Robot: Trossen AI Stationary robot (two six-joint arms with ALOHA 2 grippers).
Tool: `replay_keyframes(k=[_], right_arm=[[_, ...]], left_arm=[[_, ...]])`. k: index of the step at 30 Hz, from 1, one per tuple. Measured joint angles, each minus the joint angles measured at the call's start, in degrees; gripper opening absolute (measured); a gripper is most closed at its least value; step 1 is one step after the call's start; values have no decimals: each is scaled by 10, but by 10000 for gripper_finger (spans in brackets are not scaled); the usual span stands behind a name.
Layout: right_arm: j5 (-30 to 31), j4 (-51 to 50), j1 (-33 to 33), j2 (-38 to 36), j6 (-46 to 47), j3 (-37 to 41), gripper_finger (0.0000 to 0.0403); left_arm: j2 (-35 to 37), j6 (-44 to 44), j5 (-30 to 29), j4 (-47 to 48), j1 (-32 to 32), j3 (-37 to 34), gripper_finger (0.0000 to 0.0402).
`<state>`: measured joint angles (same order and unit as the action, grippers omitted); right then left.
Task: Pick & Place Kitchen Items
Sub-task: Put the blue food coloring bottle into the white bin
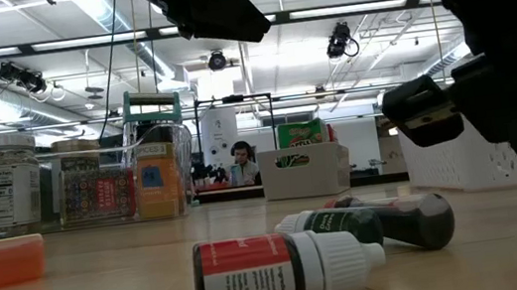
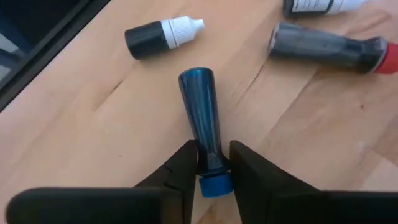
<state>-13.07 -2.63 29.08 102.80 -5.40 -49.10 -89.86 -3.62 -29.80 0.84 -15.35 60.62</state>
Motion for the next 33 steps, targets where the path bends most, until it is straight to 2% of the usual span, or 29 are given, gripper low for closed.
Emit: replay_keyframes(k=[5,8,10,13,16,20,22,29,33], right_arm=[[0,-5,-6,-20,66,0,84],[6,-21,-15,-55,105,0,89],[34,-48,-20,-90,115,0,88],[107,-110,-29,-155,112,0,84],[207,-189,-39,-230,131,0,86],[340,-315,-43,-314,219,0,91],[376,-379,-43,-348,278,0,92],[391,-553,-44,-385,469,1,94],[363,-597,-44,-367,519,1,100]], left_arm=[[22,-1,-59,27,-2,0,192],[71,-4,-111,68,-9,0,192],[111,-2,-132,97,-13,0,192],[171,-1,-141,139,-19,0,192],[226,-2,-141,183,-22,1,192],[275,-18,-141,243,-22,1,192],[291,-33,-137,267,-22,1,192],[303,-67,-135,333,-22,0,192],[301,-80,-120,346,-22,0,192]])
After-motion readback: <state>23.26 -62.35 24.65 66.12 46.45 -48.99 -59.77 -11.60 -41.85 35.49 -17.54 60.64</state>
